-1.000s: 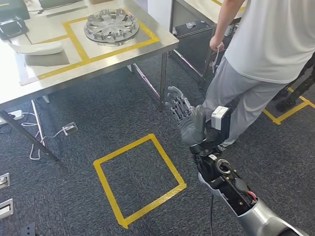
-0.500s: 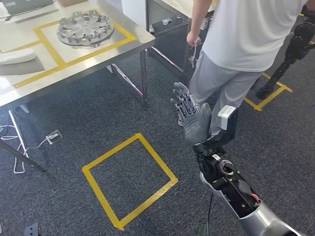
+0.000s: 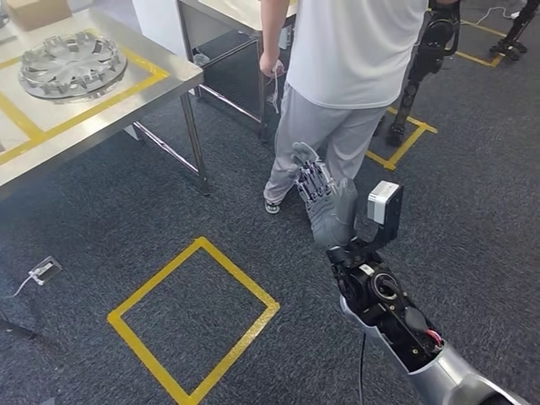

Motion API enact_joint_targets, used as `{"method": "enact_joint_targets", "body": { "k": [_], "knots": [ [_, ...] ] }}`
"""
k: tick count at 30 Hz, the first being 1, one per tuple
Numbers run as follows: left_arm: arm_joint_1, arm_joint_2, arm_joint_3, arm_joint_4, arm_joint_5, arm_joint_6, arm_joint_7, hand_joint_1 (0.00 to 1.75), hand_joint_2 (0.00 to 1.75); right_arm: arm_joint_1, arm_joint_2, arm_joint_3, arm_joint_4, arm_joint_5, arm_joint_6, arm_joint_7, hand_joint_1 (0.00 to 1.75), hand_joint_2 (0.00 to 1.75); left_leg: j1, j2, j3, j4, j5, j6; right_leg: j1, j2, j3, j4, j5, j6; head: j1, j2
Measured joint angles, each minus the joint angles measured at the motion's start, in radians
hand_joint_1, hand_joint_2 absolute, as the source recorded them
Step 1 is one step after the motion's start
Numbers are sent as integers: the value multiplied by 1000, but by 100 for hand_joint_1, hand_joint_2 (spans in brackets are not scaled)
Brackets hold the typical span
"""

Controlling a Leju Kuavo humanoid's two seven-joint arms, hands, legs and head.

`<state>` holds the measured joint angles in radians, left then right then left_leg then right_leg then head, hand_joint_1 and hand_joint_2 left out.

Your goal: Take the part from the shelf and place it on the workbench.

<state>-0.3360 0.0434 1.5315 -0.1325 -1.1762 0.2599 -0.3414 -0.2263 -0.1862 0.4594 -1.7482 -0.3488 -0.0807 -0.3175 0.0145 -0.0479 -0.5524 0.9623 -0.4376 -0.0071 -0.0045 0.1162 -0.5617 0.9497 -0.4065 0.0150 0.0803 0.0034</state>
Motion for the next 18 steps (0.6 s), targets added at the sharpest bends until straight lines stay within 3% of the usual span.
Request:
{"method": "enact_joint_targets", "body": {
  "k": [1, 3, 5, 6, 7, 8, 9, 11, 13, 14, 16, 18],
  "knots": [
    [-1, -2, 0, 0, -1, 1, 0, 0, 0, 1, 0, 0, 0, 1, 0, 0, 0, 0, 0, 11, 1, -3, 2, 5, -2, 2, -3, 3, -1, 6, 0, 0],
    [-3, -3, 0, 0, -3, 4, 0, 0, 0, 1, 0, 1, 0, 6, 1, -1, 0, 0, 2, 32, 3, -8, 6, 17, -1, -32, -28, 49, -32, 16, 8, 0],
    [-1, -2, 0, 0, -5, 6, 0, 0, 0, 3, 0, 2, -1, 10, 3, -2, 0, 0, 1, 53, 4, -10, 6, 25, -2, -85, -85, 179, -100, 23, 17, 0],
    [1, -2, 0, 0, -6, 7, 0, 0, 0, 4, 0, 2, -1, 12, 3, -2, 0, 0, 0, 64, 4, -10, 5, 26, -4, -98, -116, 251, -130, 26, 19, 0],
    [3, -2, 0, 0, -7, 7, 0, 0, 0, 6, 0, 2, 0, 12, 3, -2, 0, 0, -1, 75, 4, -10, 4, 26, -6, -105, -137, 301, -144, 28, 19, 0],
    [4, -1, 0, 0, -7, 7, 0, 0, 0, 8, 0, 2, 0, 13, 3, -2, 0, 0, -1, 86, 5, -10, 3, 26, -7, -109, -139, 309, -139, 29, 19, 0],
    [4, -1, 0, 0, -7, 7, 0, 0, 0, 9, 0, 2, 0, 13, 2, -2, 0, 0, -2, 97, 6, -9, 2, 24, -7, -114, -120, 275, -115, 28, 20, 0],
    [3, -2, 0, 0, -7, 7, 0, 0, 0, 9, 0, 2, -1, 13, 2, -2, 0, 0, -3, 117, 13, -10, -2, 19, -2, -148, -41, 124, -50, 20, 23, 0],
    [3, -2, 0, 0, -7, 7, 0, 0, 0, 7, 0, 2, -1, 13, 2, -2, 0, 0, -8, 134, 16, -8, -6, 12, 10, -186, 13, 18, -23, 6, 23, 0],
    [3, -3, 0, 0, -7, 7, 1, 0, 0, 6, 0, 2, -1, 13, 2, -2, 0, 0, -11, 144, 17, -9, -7, 8, 14, -191, 19, 4, -25, 1, 21, 0],
    [2, -3, 0, 0, -8, 7, 1, 0, 0, 7, 0, 2, -1, 14, 2, -2, 0, 0, -13, 162, 18, -9, -9, -1, 13, -169, 19, 0, -19, -11, 17, 0],
    [-1, -3, 0, 0, -11, 7, 1, 0, 0, 6, 0, 2, -3, 19, 0, -2, 0, 0, -11, 133, 6, 25, -37, -11, 6, -146, 20, -8, -10, -22, 11, 0]
  ]
}}
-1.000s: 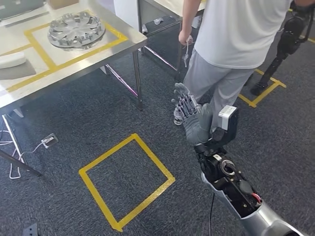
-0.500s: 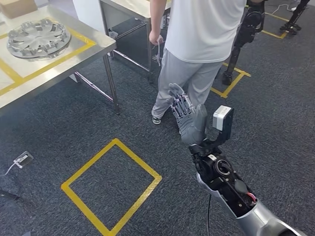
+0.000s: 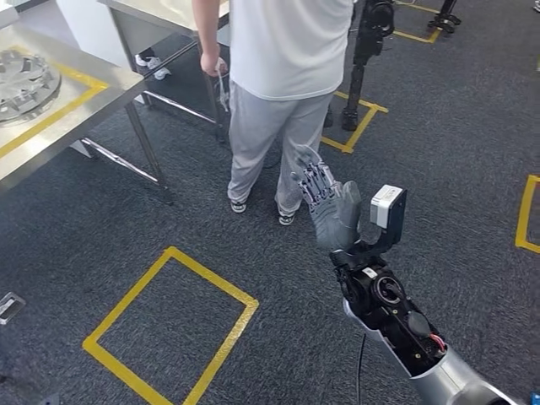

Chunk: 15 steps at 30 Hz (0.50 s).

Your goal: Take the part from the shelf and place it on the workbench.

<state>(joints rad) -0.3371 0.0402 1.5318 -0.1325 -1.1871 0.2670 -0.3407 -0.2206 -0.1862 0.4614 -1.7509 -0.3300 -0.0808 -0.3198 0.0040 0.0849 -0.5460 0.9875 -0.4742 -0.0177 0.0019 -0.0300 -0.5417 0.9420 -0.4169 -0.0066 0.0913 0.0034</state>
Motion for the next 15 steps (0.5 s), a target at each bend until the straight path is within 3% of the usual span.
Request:
{"method": "enact_joint_targets", "body": {
  "k": [2, 3, 4, 5, 6, 7, 8, 10, 11, 13, 15],
  "knots": [
    [0, 1, 0, 0, -6, 1, 3, 0, 0, 0, 0, 0, -1, 6, -6, 2, 0, 0, 4, -55, -54, 121, -66, -6, -3, 22, -1, -3, 5, -7, -7, 0],
    [1, 1, 0, 0, -10, 2, 6, 0, 0, 1, 0, 0, -1, 9, -10, 5, 0, 0, 4, -70, -92, 198, -97, -8, -3, 35, -3, -3, 6, -9, -9, 0],
    [3, 1, 0, 0, -14, 3, 10, 0, 0, 4, 0, 0, -1, 12, -16, 7, 0, 0, 5, -76, -122, 256, -114, -9, -3, 48, -4, -3, 7, -10, -10, 0],
    [3, 0, 0, 0, -18, 5, 13, 0, 0, 5, 0, -1, -1, 14, -21, 10, 0, 0, 5, -79, -137, 280, -111, -9, -3, 62, -4, -3, 8, -10, -11, 0],
    [2, -1, 0, 0, -22, 7, 15, 0, 0, 7, 0, -2, -2, 17, -27, 13, 0, 0, 6, -80, -132, 261, -88, -9, -3, 75, -4, -3, 8, -10, -11, 0],
    [-1, -2, 0, 0, -26, 9, 17, 0, 0, 8, 0, -2, -4, 20, -32, 15, 0, 0, 7, -84, -107, 203, -50, -8, -3, 89, -3, -2, 8, -9, -11, 0],
    [-5, -2, 0, 0, -31, 12, 18, 0, 0, 8, 0, -3, -6, 23, -37, 18, 0, 0, 9, -98, -73, 126, -10, -6, -3, 102, -4, 0, 8, -7, -12, 0],
    [-15, -4, 0, 0, -41, 17, 24, 0, 0, 9, 0, -7, -12, 36, -51, 24, 0, 0, 15, -135, -20, 3, 37, -1, -1, 125, -11, 8, 7, 1, -13, 0],
    [-20, -6, 0, 0, -47, 19, 28, 0, 0, 11, 0, -9, -15, 43, -58, 26, 0, 0, 16, -146, -9, -21, 40, 1, -1, 135, -15, 11, 6, 7, -13, 0],
    [-27, -14, 0, 0, -57, 21, 34, 0, 0, 21, -1, -15, -23, 57, -70, 30, 0, 0, 13, -134, -7, -27, 39, 10, -5, 155, -24, 11, 8, 19, -11, 0],
    [-35, -23, 0, 0, -65, 20, 35, 0, 0, 39, -3, -23, -35, 66, -77, 31, 0, 0, 14, -114, -3, -32, 41, 21, -6, 132, -42, 39, -10, 31, -7, 0]
  ]
}}
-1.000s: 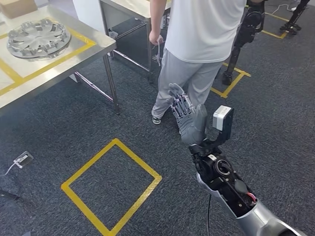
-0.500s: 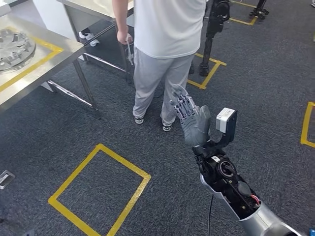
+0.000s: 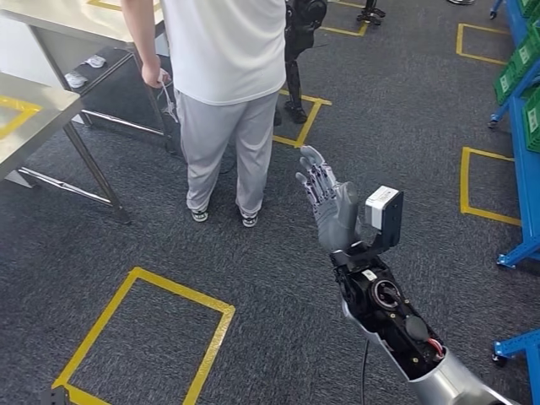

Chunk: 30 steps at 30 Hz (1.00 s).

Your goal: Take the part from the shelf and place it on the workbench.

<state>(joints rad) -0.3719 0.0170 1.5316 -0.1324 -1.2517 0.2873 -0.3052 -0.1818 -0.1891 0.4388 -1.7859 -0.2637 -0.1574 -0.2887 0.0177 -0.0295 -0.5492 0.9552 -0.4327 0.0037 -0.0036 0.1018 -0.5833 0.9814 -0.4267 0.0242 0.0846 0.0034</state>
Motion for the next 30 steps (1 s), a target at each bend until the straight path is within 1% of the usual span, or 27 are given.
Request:
{"method": "enact_joint_targets", "body": {
  "k": [1, 2, 3, 4, 5, 6, 7, 8, 9, 10, 11, 13, 14, 16, 17, 18, 19, 20, 21, 22, 23, 25, 26, 27, 28, 29, 30],
  "knots": [
    [-3, -3, 0, 0, -3, 0, 0, 0, 0, 7, -1, -3, -6, 3, -2, 0, 0, 0, 1, 11, 2, -2, 0, 5, 0, -26, -22, 44, -25, 5, 5, 0],
    [-3, -4, 0, 0, -4, 0, 0, 0, 0, 12, -2, -5, -11, 4, -2, 1, 0, 0, 1, 23, 3, -4, 0, 9, 0, -56, -52, 111, -59, 9, 10, 0],
    [-3, -5, 0, 0, -5, 0, 0, 0, 0, 15, -2, -7, -14, 6, -2, 1, 0, 0, -1, 35, 3, -3, -2, 11, -2, -76, -87, 185, -91, 13, 14, 0],
    [-2, -6, 0, 0, -5, 0, 0, 0, 0, 20, -2, -9, -15, 6, -3, 1, 0, 0, -2, 48, 4, -3, -4, 12, -4, -86, -117, 247, -113, 16, 14, 0],
    [-2, -7, 0, 0, -5, 0, 0, 0, 0, 26, -3, -11, -16, 7, -4, 2, 0, 0, -2, 60, 5, -3, -5, 12, -6, -92, -132, 278, -117, 18, 15, 0],
    [-2, -8, 0, 0, -6, 0, 0, 0, 0, 33, -4, -13, -18, 9, -6, 4, 0, 0, -2, 71, 7, -2, -8, 11, -7, -96, -127, 269, -102, 18, 17, 0],
    [-2, -10, 0, 0, -6, 0, 0, 0, 0, 40, -5, -15, -23, 11, -8, 6, 0, 0, -1, 82, 11, -2, -11, 9, -7, -104, -101, 220, -71, 17, 19, 0],
    [-3, -11, 0, 0, -7, 0, -1, 0, 0, 46, -7, -16, -29, 15, -11, 8, 0, 0, -2, 93, 17, -2, -15, 6, -6, -123, -63, 145, -34, 14, 21, 0],
    [-3, -12, 0, 0, -7, 0, -2, 0, 0, 51, -7, -17, -37, 18, -14, 9, 0, 0, -5, 103, 21, -2, -19, 1, -1, -146, -27, 73, -8, 11, 23, 0],
    [-4, -13, 0, 0, -8, 0, -3, 0, 0, 55, -8, -18, -44, 21, -16, 10, 0, 0, -8, 112, 24, -1, -22, -3, 4, -166, 2, 20, 6, 4, 24, 0],
    [-5, -13, 0, 0, -8, 0, -4, 0, 0, 61, -8, -19, -52, 23, -18, 11, 0, 0, -12, 122, 26, -1, -24, -7, 9, -178, 15, -8, 9, -3, 22, 0],
    [-6, -14, 0, 0, -8, 2, -5, 0, 0, 78, -10, -21, -65, 25, -21, 12, 0, 0, -15, 145, 30, -3, -27, -14, 13, -162, 19, -15, 7, -18, 15, 0],
    [-6, -14, 0, 0, -8, 4, -6, 0, 0, 86, -11, -22, -71, 26, -21, 12, 0, 0, -14, 144, 32, 0, -32, -19, 11, -150, 19, -18, 10, -23, 12, 0],
    [-8, -16, 0, 0, -8, 7, -10, 0, 0, 94, -13, -23, -84, 27, -20, 12, 0, 0, -10, 103, 12, 53, -68, -27, 7, -127, 21, -24, 15, -35, 6, 0],
    [-7, -17, 0, 0, -8, 8, -11, 0, 0, 95, -13, -24, -88, 27, -20, 11, 0, 0, -8, 73, -16, 112, -99, -29, 5, -116, 21, -25, 17, -40, 3, 0],
    [-5, -17, 0, 0, -8, 9, -11, 0, 0, 97, -14, -25, -90, 27, -20, 12, 0, 0, -8, 52, -54, 186, -131, -29, 5, -104, 21, -25, 17, -44, 0, 0],
    [-2, -18, 0, 0, -8, 10, -11, 0, 0, 99, -14, -26, -92, 27, -20, 12, 0, 0, -9, 43, -91, 255, -154, -29, 6, -91, 20, -25, 18, -47, -2, 0],
    [1, -18, 0, 0, -9, 11, -11, 0, 0, 103, -14, -27, -94, 27, -20, 13, 0, 0, -9, 38, -118, 299, -161, -29, 6, -77, 20, -25, 18, -48, -3, 0],
    [2, -18, 0, 0, -11, 11, -11, 0, 0, 107, -14, -28, -96, 28, -20, 13, 0, 0, -9, 35, -127, 305, -147, -27, 7, -63, 20, -25, 18, -48, -3, 0],
    [2, -19, 0, 0, -13, 11, -11, 0, 0, 110, -14, -29, -98, 29, -20, 13, 0, 0, -9, 32, -115, 267, -115, -24, 7, -50, 21, -25, 18, -48, -4, 0],
    [0, -19, 0, 0, -15, 11, -11, 0, 0, 112, -15, -31, -99, 29, -20, 13, 0, 0, -9, 22, -87, 199, -74, -19, 7, -37, 22, -24, 19, -48, -4, 0],
    [-3, -17, 0, 0, -19, 12, -11, 0, 0, 114, -15, -32, -102, 32, -21, 13, 0, 0, -8, -20, -27, 61, -15, -9, 8, -13, 20, -21, 19, -44, -6, 0],
    [-5, -16, 0, 0, -20, 12, -11, 0, 0, 116, -15, -33, -103, 33, -21, 13, 0, 0, -8, -34, -11, 21, -3, -7, 8, -3, 18, -20, 19, -40, -6, 0],
    [-6, -16, 0, 0, -20, 12, -11, 0, 0, 118, -15, -35, -104, 35, -21, 12, 0, 0, -9, -38, -4, 5, -3, -6, 6, 7, 14, -20, 20, -34, -6, 0],
    [-7, -17, 0, 0, -21, 12, -10, 0, 0, 120, -15, -36, -105, 37, -22, 12, 0, 0, -9, -28, -2, 0, -2, -5, 5, 18, 11, -21, 21, -28, -5, 0],
    [-8, -18, 0, 0, -22, 12, -10, 0, 0, 122, -16, -38, -107, 39, -23, 11, 0, 0, -8, -17, 1, -5, 0, -2, 3, 18, 8, -20, 21, -22, -5, 0],
    [-10, -20, 0, 0, -24, 12, -10, 0, 0, 124, -17, -38, -109, 41, -24, 10, 0, 0, -6, -6, 5, -10, 3, 3, 4, 3, 1, -9, 13, -17, -4, 0]
  ]
}}
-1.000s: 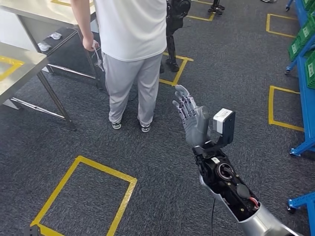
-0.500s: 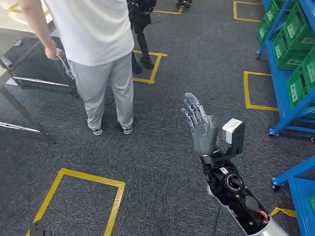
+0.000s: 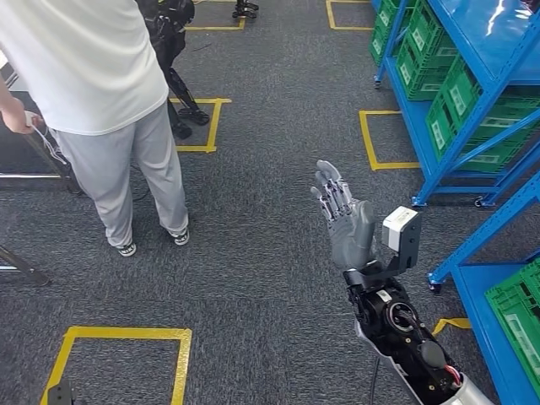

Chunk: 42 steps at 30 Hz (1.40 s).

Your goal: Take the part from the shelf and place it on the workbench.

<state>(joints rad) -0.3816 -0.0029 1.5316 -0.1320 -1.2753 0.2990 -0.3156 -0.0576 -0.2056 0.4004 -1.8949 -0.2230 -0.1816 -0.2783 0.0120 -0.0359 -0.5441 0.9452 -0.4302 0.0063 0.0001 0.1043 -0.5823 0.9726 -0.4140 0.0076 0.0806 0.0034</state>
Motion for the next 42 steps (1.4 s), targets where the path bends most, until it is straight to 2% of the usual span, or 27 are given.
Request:
{"method": "enact_joint_targets", "body": {
  "k": [1, 3, 5, 6, 7, 10, 12, 14, 16, 18, 19, 20, 21, 22, 23, 25, 26, 28, 30, 32, 34, 35, 36, 37, 39, 40, 42],
  "knots": [
    [-1, -1, 0, 0, -2, 0, 0, 0, 0, 1, -2, -1, -2, 2, -2, -1, 0, 0, 3, 12, 4, -5, 2, 4, 1, -25, -15, 31, -19, 5, 3, 0],
    [-2, -2, 0, 0, -5, 0, 0, 0, 0, 2, -4, -4, -5, 6, -6, -1, 0, 0, 3, 33, 8, -8, 1, 9, -3, -78, -72, 155, -85, 16, 11, 0],
    [-2, -2, 0, 0, -6, 0, 2, 0, 0, 6, -6, -6, -6, 7, -8, 0, 0, 0, 4, 56, 10, -8, -2, 9, -13, -93, -131, 281, -132, 27, 15, 0],
    [-2, -2, 0, 0, -6, 0, 2, 0, 0, 7, -6, -7, -6, 8, -9, 0, 0, 0, 5, 67, 11, -8, -4, 7, -17, -96, -138, 297, -129, 32, 16, 0],
    [-2, -3, 0, 0, -7, 0, 3, 0, 0, 8, -7, -7, -6, 8, -9, 0, 0, 0, 6, 78, 15, -8, -7, 4, -21, -100, -123, 269, -106, 35, 17, 0],
    [-3, -5, 0, 0, -9, 0, 3, 0, 0, 8, -7, -8, -8, 9, -9, 0, 0, 0, 6, 107, 31, -6, -20, -12, -21, -153, -12, 58, -15, 39, 23, 0],
    [-4, -5, 0, 0, -10, 0, 5, 0, 0, 9, -7, -8, -10, 10, -10, 0, 0, 0, -1, 125, 36, -5, -25, -24, -14, -176, 20, -4, -7, 26, 21, 0],
    [-5, -6, 0, 0, -12, 0, 6, 0, 0, 13, -7, -9, -13, 10, -12, 1, 0, 0, -1, 144, 38, -6, -29, -33, -10, -155, 20, -8, -6, 7, 14, 0],
    [-7, -7, 0, 0, -14, 0, 7, 0, 0, 15, -7, -9, -18, 11, -12, 1, 0, 0, 5, 118, 27, 26, -55, -41, -11, -132, 20, -12, -2, -7, 7, 0],
    [-7, -7, 0, 0, -16, 0, 7, 0, 0, 15, -7, -9, -22, 11, -11, 1, 0, 0, 7, 65, -29, 146, -116, -42, -11, -113, 21, -14, -1, -18, 2, 0],
    [-5, -7, 0, 0, -16, 0, 7, 0, 0, 15, -7, -9, -22, 11, -11, 1, 0, 0, 6, 50, -70, 226, -146, -41, -9, -101, 21, -14, -1, -22, 1, 0],
    [-2, -7, 0, 0, -16, 0, 7, 0, 0, 16, -7, -9, -22, 11, -11, 2, 0, 0, 5, 44, -106, 289, -163, -40, -8, -88, 21, -14, -1, -24, 1, 0],
    [0, -6, 0, 0, -16, 0, 7, 0, 0, 17, -7, -9, -22, 11, -10, 2, 0, 0, 4, 42, -127, 316, -159, -37, -6, -74, 22, -14, -1, -25, 0, 0],
    [1, -6, 0, 0, -16, 0, 7, 0, 0, 17, -7, -9, -22, 11, -10, 2, 0, 0, 3, 39, -128, 301, -135, -34, -4, -60, 23, -13, -1, -25, 0, 0],
    [0, -6, 0, 0, -16, 0, 7, 0, 0, 17, -7, -9, -22, 11, -10, 2, 0, 0, 3, 34, -109, 248, -96, -29, -4, -47, 25, -13, -1, -25, 0, 0],
    [-2, -4, 0, 0, -17, 0, 7, 0, 0, 16, -7, -9, -22, 11, -10, 2, 0, 0, 4, -5, -50, 102, -21, -18, -1, -24, 26, -12, -2, -22, -1, 0],
    [-2, -2, 0, 0, -17, 0, 7, 0, 0, 15, -7, -9, -22, 11, -9, 2, 0, 0, 5, -23, -29, 49, -2, -16, -1, -13, 24, -11, -2, -19, 0, 0],
    [-3, 1, 0, 0, -17, 0, 7, 0, 0, 13, -7, -9, -22, 11, -8, 3, 0, 0, 3, -34, -14, 12, 1, -15, -4, 9, 16, -10, 0, -9, 0, 0],
    [-6, -1, 0, 0, -17, 0, 7, 0, 0, 13, -7, -9, -23, 11, -7, 3, 0, 0, 3, -14, -9, 3, 4, -10, -8, 22, 10, -10, 1, 3, 0, 0],
    [-8, -2, 0, 0, -17, 0, 7, 0, 0, 11, -8, -9, -23, 11, -7, 2, 0, 0, 8, 8, 1, -7, 7, -2, -4, -17, -13, 39, -29, 12, 7, 0],
    [-8, -2, 0, 0, -17, 0, 7, 0, 0, 9, -10, -10, -23, 11, -7, 3, 0, 0, 5, 31, 5, -10, 6, 2, -5, -74, -73, 170, -94, 19, 16, 0],
    [-6, -1, 0, 0, -17, 0, 7, 0, 0, 8, -10, -10, -23, 11, -6, 3, 0, 0, 4, 43, 5, -10, 5, 3, -8, -87, -106, 239, -121, 23, 18, 0],
    [-4, 0, 0, 0, -15, 0, 7, 0, 0, 8, -10, -10, -23, 11, -6, 4, 0, 0, 3, 54, 6, -10, 3, 3, -11, -94, -127, 280, -130, 26, 19, 0],
    [-3, 1, 0, 0, -14, 0, 7, 0, 0, 6, -10, -9, -22, 10, -5, 5, 0, 0, 3, 66, 7, -10, 1, 2, -14, -98, -127, 282, -119, 28, 19, 0],
    [-3, 3, 0, 0, -11, 0, 7, 0, 0, -6, -10, -6, -20, 9, -5, 9, 0, 0, 4, 87, 14, -9, -4, -5, -19, -116, -67, 168, -54, 30, 21, 0],
    [-4, 5, 0, 0, -12, -1, 8, 0, 0, -14, -10, -4, -19, 9, -6, 11, 0, 0, 3, 96, 18, -9, -7, -9, -17, -139, -28, 96, -30, 31, 22, 0],
    [-5, 10, 0, 0, -13, -2, 10, 0, 0, -27, -10, 0, -18, 8, -8, 14, 0, 0, -2, 113, 21, -7, -11, -19, -10, -170, 21, 6, -10, 21, 22, 0]
  ]
}}
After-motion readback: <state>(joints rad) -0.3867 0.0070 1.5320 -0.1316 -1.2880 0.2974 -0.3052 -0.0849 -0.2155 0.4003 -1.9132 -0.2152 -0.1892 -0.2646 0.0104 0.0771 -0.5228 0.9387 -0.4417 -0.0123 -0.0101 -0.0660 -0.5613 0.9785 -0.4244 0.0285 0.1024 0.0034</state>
